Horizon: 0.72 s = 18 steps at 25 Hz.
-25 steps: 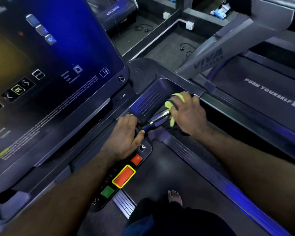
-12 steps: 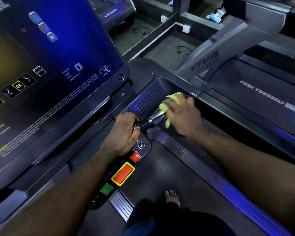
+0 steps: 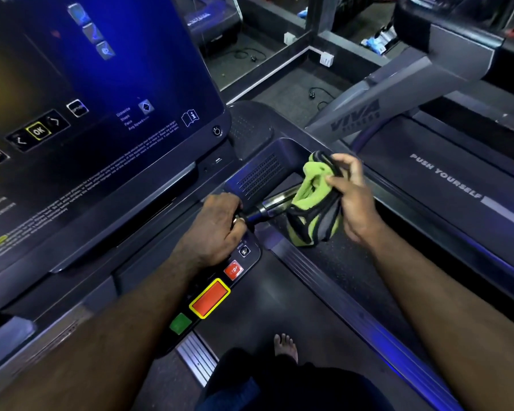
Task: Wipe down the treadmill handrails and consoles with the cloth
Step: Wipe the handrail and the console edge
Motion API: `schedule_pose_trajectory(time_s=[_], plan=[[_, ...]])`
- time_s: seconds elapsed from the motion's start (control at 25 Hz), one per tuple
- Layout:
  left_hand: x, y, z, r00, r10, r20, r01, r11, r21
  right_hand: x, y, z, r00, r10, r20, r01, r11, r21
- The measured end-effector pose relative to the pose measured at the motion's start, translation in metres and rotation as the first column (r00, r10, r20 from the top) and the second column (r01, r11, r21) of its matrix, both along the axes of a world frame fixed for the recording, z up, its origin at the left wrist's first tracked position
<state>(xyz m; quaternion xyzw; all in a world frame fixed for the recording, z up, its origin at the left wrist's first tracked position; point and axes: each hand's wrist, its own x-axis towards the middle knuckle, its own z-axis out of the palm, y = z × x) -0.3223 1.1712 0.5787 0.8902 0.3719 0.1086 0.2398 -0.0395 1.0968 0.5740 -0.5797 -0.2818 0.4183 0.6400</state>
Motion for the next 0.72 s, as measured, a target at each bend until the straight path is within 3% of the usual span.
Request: schedule_pose_trajectory(time_s=[0.08,0.12,0.16,0.2,0.24,0.28,0.32,0.36,0.48,0.6,0.72], plan=[[-0.001,-0.001,0.0,1.0,-0.001,0.002,0.001,1.0,0.011,-0.003,-0.013,0.009,0.888,0.068,-0.454,-0.038,0.997,0.074],[-0.001,-0.001,0.0,1.0,0.0,0.001,0.0,1.0,0.014,-0.005,-0.012,0.01,0.791,0.103,-0.603,-0.08,0.995,0.064],[-0.001,-0.002,0.001,1.0,0.003,-0.006,-0.003,1.0,0.016,-0.006,-0.007,0.009,0.748,0.116,-0.654,-0.138,0.99,0.018],[0.0,-0.003,0.002,1.0,0.006,-0.011,-0.005,1.0,0.011,-0.011,0.001,0.009,0.806,0.134,-0.576,-0.192,0.981,-0.041],[0.0,-0.004,0.004,1.0,0.001,-0.016,0.0,1.0,0.008,-0.019,0.012,0.006,0.95,0.188,-0.251,-0.235,0.957,-0.172],[0.001,-0.004,0.005,1.0,-0.012,-0.015,0.012,1.0,0.01,-0.03,0.02,-0.002,0.948,0.256,0.187,-0.182,0.922,-0.341],[0.001,-0.004,0.005,0.999,-0.032,-0.014,0.032,0.999,0.019,-0.043,0.024,-0.009,0.811,0.266,0.521,-0.038,0.913,-0.407],[0.002,-0.005,0.005,0.999,-0.05,-0.013,0.05,0.998,0.031,-0.055,0.025,-0.016,0.725,0.221,0.652,0.038,0.933,-0.359],[0.004,-0.006,0.011,0.998,-0.066,-0.011,0.066,0.997,0.035,-0.089,0.017,-0.024,0.776,-0.12,0.619,0.226,0.969,-0.096],[0.0,-0.009,0.016,0.998,-0.036,0.055,0.039,0.998,-0.042,-0.106,0.016,-0.018,0.747,-0.273,0.606,0.382,0.922,-0.056],[-0.004,-0.012,0.019,0.997,0.042,0.064,-0.031,0.986,-0.166,-0.108,0.019,-0.015,0.77,-0.313,0.556,0.419,0.905,-0.071]])
